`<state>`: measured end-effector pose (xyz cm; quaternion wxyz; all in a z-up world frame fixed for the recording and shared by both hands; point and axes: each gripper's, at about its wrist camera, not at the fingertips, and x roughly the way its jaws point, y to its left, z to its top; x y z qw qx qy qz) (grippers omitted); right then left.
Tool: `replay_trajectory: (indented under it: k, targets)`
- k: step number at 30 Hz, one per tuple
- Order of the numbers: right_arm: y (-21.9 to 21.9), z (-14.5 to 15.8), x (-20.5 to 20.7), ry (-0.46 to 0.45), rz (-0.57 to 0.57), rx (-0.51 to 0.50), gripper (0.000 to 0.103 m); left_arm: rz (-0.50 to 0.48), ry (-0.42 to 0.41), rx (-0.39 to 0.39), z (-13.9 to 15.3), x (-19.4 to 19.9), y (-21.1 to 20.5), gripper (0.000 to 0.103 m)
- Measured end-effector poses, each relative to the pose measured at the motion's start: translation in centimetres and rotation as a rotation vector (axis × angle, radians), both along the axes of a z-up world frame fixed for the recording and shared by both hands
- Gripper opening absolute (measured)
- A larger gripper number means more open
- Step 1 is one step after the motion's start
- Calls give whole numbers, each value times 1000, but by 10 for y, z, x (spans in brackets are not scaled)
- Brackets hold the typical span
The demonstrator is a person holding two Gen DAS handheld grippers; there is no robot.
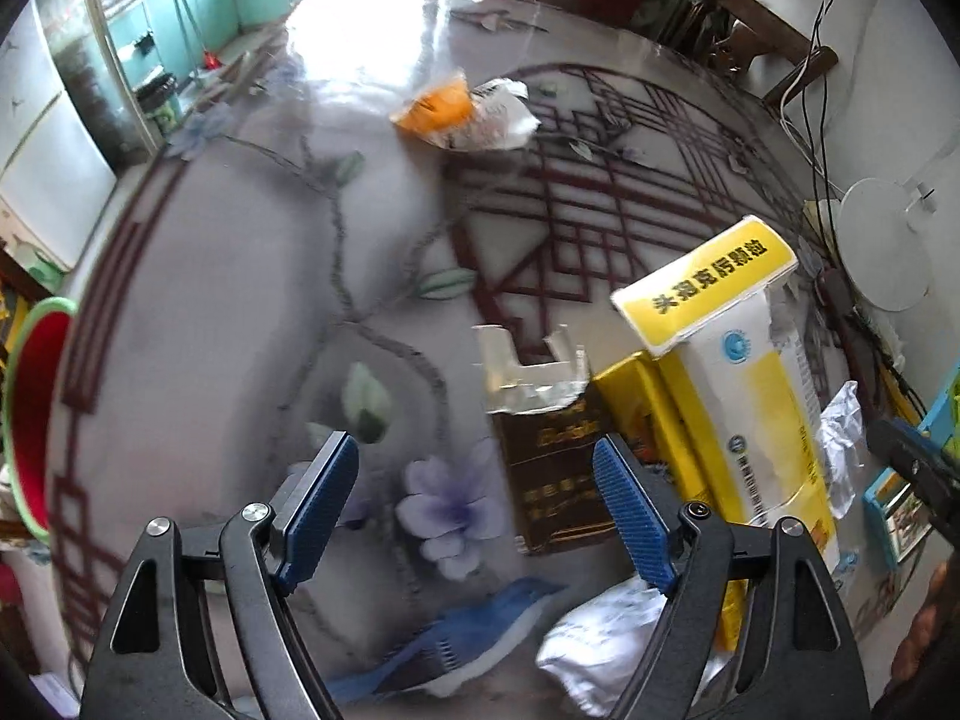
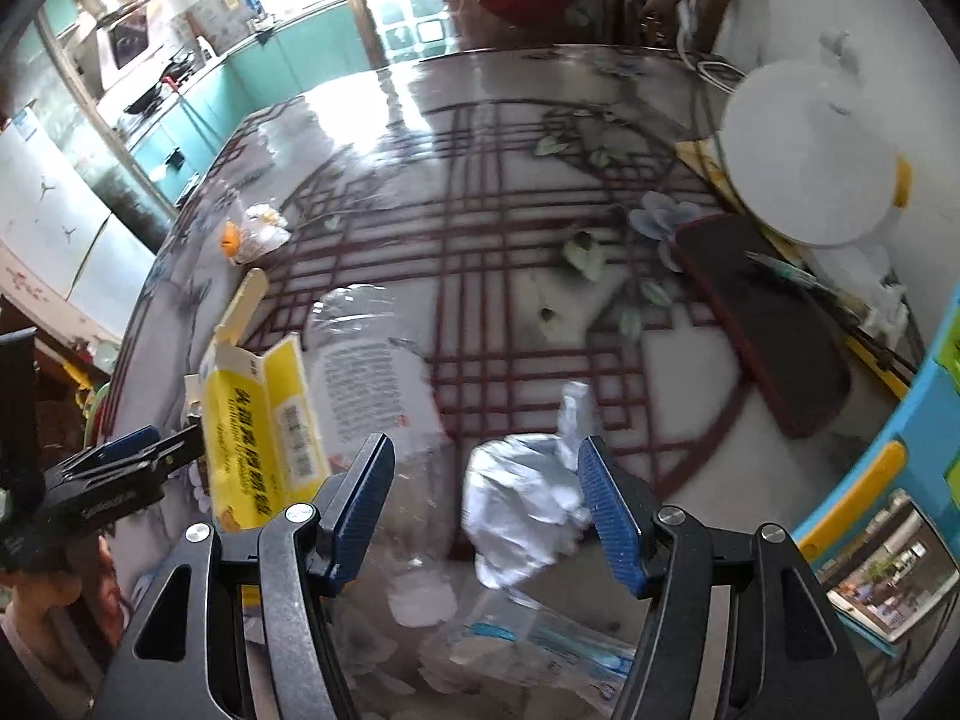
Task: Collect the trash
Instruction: 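Move both grippers back to the table and grasp the brown snack box with the left gripper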
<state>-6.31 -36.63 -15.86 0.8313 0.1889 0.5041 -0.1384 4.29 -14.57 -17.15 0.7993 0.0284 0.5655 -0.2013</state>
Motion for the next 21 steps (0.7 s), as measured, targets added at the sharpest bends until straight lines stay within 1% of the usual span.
replay_trajectory:
  k: [2,4,5,6,7,8,9,10,11,12,13,16,21]
  targets:
    - [-7,-1,-8,7,-30,8,63,-1,17,-11,-2,1,-6,81]
    - [-13,-5,-14,15,-52,16,63,-7,30,5,-8,1,-13,81]
    - [-16,-7,-16,20,-62,21,63,-9,34,17,-11,4,-15,82]
    - [-17,-8,-17,23,-67,24,63,-8,36,7,-14,4,-17,83]
    - [-19,-10,-18,27,-72,28,63,-4,44,10,-16,4,-19,80]
    - [-21,-11,-19,29,-75,28,63,-2,29,32,-16,3,-21,79]
    - [-22,-12,-19,32,-79,30,63,-10,10,52,-16,1,-23,73]
    - [-23,-13,-19,30,-83,32,63,-17,-3,61,-16,0,-23,61]
    - [-24,-14,-19,29,-86,33,63,-28,-14,56,-14,0,-22,52]
    - [-25,-15,-18,30,-88,34,63,-31,-20,66,-13,1,-21,31]
    - [-25,-17,-17,34,-88,35,63,-34,-28,92,-12,2,-19,26]
    - [-24,-21,-14,39,-87,52,63,-11,-2,60,-10,6,-6,26]
    - [-21,-31,-7,60,-77,83,63,21,-65,45,17,1,24,26]
